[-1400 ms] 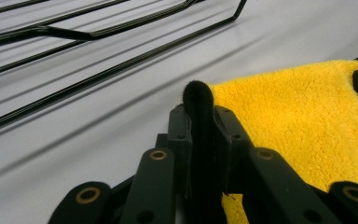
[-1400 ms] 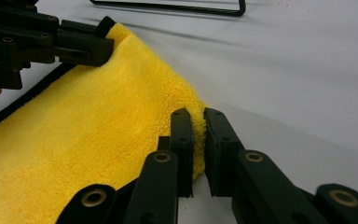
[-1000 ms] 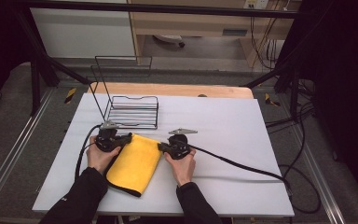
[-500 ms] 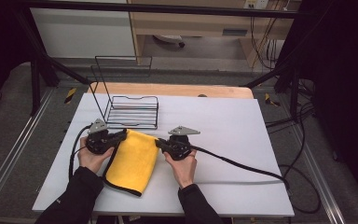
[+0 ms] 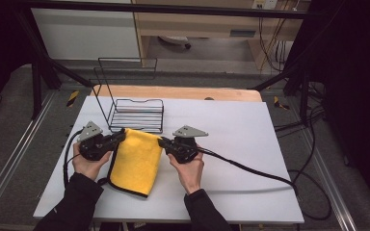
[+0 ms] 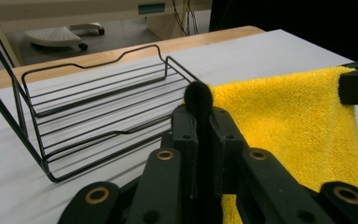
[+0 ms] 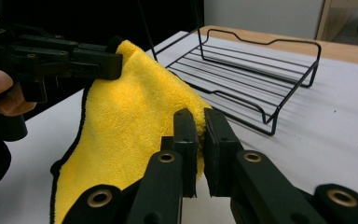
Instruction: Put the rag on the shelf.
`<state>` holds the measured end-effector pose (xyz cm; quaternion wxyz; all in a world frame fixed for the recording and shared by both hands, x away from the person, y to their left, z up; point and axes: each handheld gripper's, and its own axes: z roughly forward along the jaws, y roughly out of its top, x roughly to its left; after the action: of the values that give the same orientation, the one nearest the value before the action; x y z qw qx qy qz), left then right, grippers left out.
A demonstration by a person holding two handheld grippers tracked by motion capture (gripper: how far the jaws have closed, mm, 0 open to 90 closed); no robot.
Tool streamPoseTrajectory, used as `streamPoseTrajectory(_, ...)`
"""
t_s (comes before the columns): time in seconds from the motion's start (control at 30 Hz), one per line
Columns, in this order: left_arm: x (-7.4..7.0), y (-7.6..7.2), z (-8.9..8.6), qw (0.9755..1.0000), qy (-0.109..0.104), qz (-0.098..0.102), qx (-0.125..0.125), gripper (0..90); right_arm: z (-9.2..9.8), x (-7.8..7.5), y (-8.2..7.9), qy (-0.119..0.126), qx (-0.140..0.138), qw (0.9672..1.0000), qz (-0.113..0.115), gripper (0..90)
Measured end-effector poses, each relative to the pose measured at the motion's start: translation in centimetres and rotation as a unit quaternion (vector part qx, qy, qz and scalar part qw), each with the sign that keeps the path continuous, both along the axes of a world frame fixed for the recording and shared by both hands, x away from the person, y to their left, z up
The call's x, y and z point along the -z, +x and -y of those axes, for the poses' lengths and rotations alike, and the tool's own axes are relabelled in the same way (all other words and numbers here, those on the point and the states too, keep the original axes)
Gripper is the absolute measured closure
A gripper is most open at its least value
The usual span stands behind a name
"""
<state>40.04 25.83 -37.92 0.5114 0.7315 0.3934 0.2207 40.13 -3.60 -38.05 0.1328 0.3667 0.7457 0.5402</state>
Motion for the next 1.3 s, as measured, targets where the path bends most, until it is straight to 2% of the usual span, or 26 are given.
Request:
streamPoseTrajectory(0.3, -1.6, -1.0, -0.4, 0.9993, -0.008, 0.035, -0.012, 82.0, -0.3, -1.9, -0.4, -0.002, -0.008, 0.9994, 0.032, 84.8)
streamPoseTrajectory(0.5, -2.7, -1.6, -0.5, 0.9981, -0.024, 0.056, -0.013, 82.0, -0.4, -3.2, -0.6, 0.000, -0.008, 0.9985, 0.054, 84.8)
streamPoseTrajectory(0.67, -3.2, -1.9, -0.5, 0.9972, -0.028, 0.067, -0.017, 82.0, -0.5, -4.1, -0.7, -0.002, -0.008, 0.9973, 0.073, 84.8)
streamPoseTrajectory(0.97, -4.1, -2.2, -0.6, 0.9950, -0.039, 0.088, -0.026, 82.0, -0.5, -5.4, -0.8, -0.003, -0.011, 0.9959, 0.089, 84.8)
streamPoseTrajectory(1.3, -5.2, -2.4, -0.3, 0.9919, -0.056, 0.110, -0.030, 81.9, -0.3, -7.3, -1.0, -0.006, -0.011, 0.9923, 0.123, 84.8)
